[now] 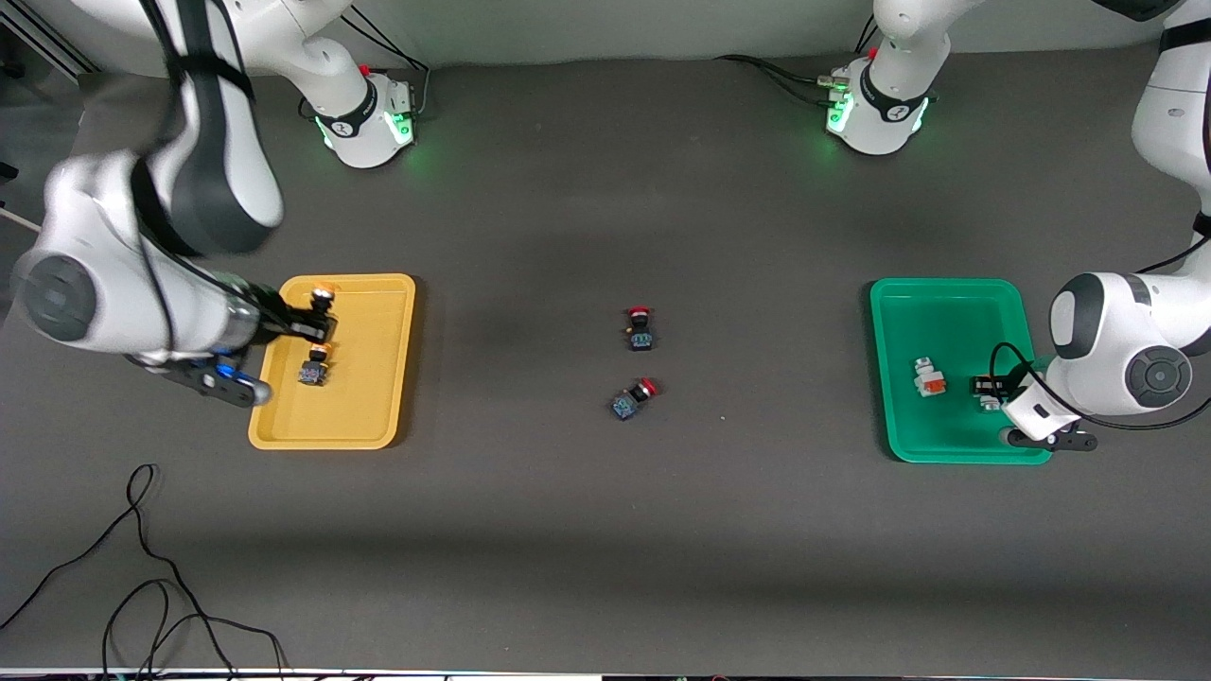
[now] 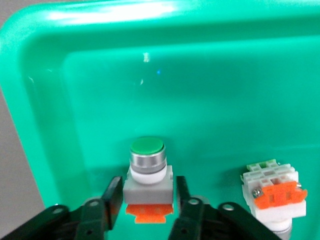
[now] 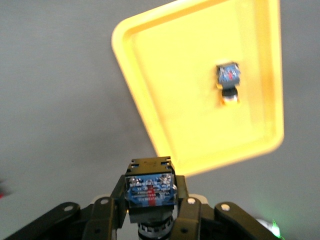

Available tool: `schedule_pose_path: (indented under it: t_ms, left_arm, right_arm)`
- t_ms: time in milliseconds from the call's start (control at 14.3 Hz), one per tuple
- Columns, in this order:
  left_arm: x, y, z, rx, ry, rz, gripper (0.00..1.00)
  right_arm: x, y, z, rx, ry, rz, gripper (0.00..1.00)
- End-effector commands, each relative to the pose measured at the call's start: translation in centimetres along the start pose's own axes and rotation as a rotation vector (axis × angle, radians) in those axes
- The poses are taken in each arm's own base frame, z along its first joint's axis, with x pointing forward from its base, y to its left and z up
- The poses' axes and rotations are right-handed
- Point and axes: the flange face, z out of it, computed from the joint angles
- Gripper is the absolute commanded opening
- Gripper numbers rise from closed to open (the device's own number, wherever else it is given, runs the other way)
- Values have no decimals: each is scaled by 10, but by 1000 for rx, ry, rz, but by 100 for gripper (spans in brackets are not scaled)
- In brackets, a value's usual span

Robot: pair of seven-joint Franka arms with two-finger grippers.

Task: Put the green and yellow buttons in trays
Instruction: 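Carry the black button to the yellow tray while the left gripper carries orange to green, then release both buttons and lift both grippers away from the trays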

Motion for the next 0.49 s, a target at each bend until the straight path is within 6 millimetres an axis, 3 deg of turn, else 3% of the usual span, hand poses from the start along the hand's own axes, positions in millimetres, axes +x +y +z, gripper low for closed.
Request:
schedule_pose_path:
  t_ms: [0, 210, 349, 419]
  left_arm:
    - [-3, -11, -41, 41, -64, 55, 100]
    - [-5, -17, -112, 63, -125, 38, 100]
    - [-10, -13, -162, 74, -131, 45, 100]
    - [-16, -10, -188, 84, -129, 63, 100]
  right_arm:
    - [10, 15, 100, -35, 81, -66, 0]
    - [23, 16, 174, -100, 102, -95, 0]
    - [24, 17, 186, -93, 81, -118, 5]
    - [25, 18, 184, -91, 79, -123, 62]
